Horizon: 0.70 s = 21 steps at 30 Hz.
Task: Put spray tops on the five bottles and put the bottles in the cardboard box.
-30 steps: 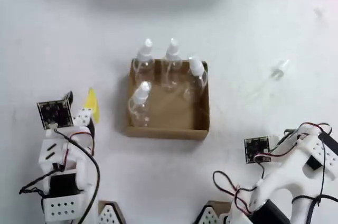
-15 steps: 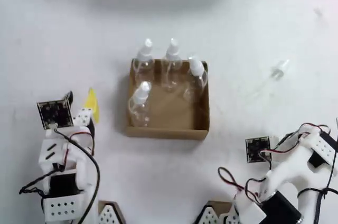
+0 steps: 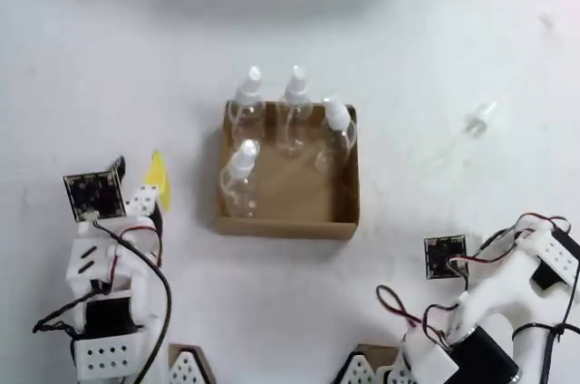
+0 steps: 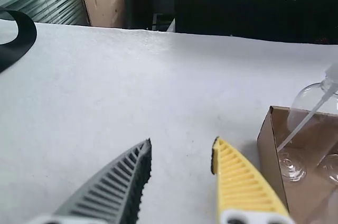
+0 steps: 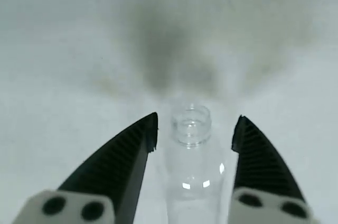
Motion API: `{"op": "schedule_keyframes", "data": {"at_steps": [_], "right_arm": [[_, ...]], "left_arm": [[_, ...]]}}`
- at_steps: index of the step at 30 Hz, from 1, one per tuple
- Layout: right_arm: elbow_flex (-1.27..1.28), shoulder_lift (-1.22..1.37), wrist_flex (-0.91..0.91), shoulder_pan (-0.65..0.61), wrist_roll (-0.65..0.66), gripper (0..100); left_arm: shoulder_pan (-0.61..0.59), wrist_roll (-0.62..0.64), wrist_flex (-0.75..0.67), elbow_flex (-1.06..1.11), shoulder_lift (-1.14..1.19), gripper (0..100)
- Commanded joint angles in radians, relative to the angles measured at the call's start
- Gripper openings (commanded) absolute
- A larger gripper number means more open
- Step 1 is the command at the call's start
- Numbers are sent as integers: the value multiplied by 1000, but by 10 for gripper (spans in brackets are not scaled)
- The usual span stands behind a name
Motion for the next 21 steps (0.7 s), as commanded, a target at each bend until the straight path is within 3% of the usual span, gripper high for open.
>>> {"op": "schedule_keyframes", "data": {"at_steps": [1, 6, 11, 13, 16, 21], "right_arm": [[-14, 2, -36, 25, -2, 156], [-14, 2, -33, 31, -3, 177], [-15, -8, -22, 27, -11, 26], [-31, -12, 25, 25, -11, 26], [-72, -42, 150, 4, -15, 48], [-178, -174, 486, -108, -157, 18]], "left_arm": [[13, -9, 6, -8, -16, 181], [13, -9, 6, -8, -16, 181], [13, -9, 6, -8, -16, 181], [13, -9, 6, -8, -16, 181], [13, -9, 6, -8, -16, 181], [13, -9, 6, -8, -16, 181]]}}
